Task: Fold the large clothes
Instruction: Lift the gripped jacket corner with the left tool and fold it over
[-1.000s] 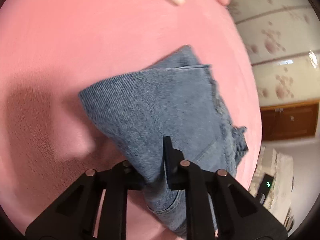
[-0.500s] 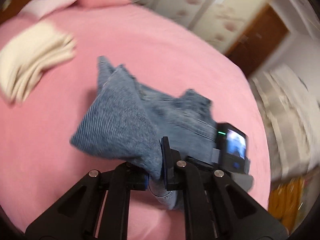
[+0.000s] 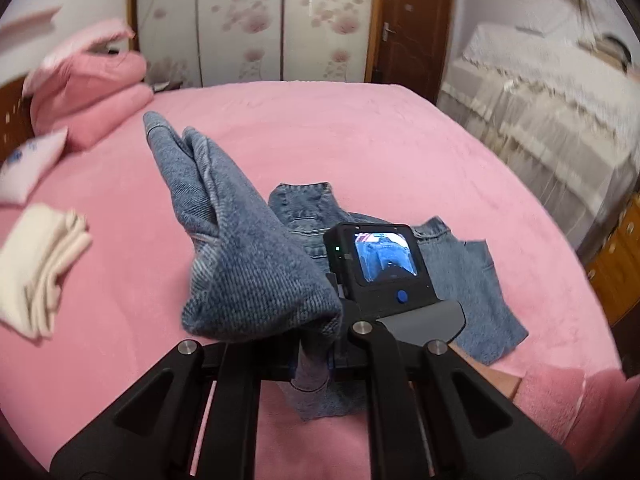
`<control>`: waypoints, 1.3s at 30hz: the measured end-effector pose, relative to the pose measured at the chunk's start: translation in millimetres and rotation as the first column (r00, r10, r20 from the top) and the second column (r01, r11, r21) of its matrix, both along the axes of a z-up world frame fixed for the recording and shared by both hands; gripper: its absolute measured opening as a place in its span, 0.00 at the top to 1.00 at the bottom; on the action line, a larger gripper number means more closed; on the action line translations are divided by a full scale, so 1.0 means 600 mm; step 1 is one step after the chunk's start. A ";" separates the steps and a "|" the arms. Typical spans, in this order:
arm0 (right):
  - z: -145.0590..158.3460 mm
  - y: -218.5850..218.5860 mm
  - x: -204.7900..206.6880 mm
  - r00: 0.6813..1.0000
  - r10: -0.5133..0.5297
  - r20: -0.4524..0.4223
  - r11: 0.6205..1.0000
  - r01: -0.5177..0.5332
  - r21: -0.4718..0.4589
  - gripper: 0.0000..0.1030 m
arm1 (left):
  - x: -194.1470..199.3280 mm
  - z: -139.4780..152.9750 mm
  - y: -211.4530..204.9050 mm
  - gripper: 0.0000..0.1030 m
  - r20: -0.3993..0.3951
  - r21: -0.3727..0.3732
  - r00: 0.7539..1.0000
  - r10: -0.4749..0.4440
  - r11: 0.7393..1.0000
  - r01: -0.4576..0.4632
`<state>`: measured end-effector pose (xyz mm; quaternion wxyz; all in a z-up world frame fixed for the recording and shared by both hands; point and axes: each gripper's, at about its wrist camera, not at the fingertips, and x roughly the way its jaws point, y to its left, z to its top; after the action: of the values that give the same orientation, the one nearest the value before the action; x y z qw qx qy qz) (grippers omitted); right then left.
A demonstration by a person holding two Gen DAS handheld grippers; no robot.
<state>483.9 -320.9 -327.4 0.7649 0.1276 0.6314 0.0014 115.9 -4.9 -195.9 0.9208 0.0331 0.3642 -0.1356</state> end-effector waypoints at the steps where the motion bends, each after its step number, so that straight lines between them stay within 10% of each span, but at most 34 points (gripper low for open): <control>1: -0.001 -0.013 -0.007 1.000 0.008 0.006 0.999 -0.008 0.039 0.98 | -0.003 0.000 -0.019 0.94 0.000 0.013 1.000 0.012 1.000 -0.012; 8: -0.019 -0.109 -0.042 0.995 0.085 -0.048 0.955 -0.068 0.288 1.00 | -0.040 0.017 -0.194 0.94 -0.007 0.029 0.999 0.035 0.999 -0.035; 20: -0.066 -0.293 -0.164 0.981 0.036 -0.191 0.721 0.106 0.685 1.00 | -0.123 -0.003 -0.443 0.95 -0.065 0.188 0.985 -0.161 0.967 0.170; 28: -0.037 -0.352 -0.175 0.984 0.048 -0.169 0.679 0.092 0.728 1.00 | -0.115 0.007 -0.454 0.95 -0.042 0.201 0.995 -0.090 0.975 0.096; 32: -0.013 -0.371 -0.150 0.991 -0.020 -0.132 0.589 0.118 0.799 0.99 | -0.114 0.004 -0.460 0.94 0.034 0.277 0.997 -0.066 0.959 0.054; 39: -0.003 -0.464 -0.093 0.990 -0.110 -0.088 0.659 0.139 0.739 0.99 | -0.045 -0.037 -0.474 0.94 0.029 0.257 0.995 -0.096 0.963 0.085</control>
<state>428.2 -599.5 -329.2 0.6333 0.4709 0.5794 0.2040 88.8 -289.5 -218.0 0.9090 0.1710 0.3577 -0.1287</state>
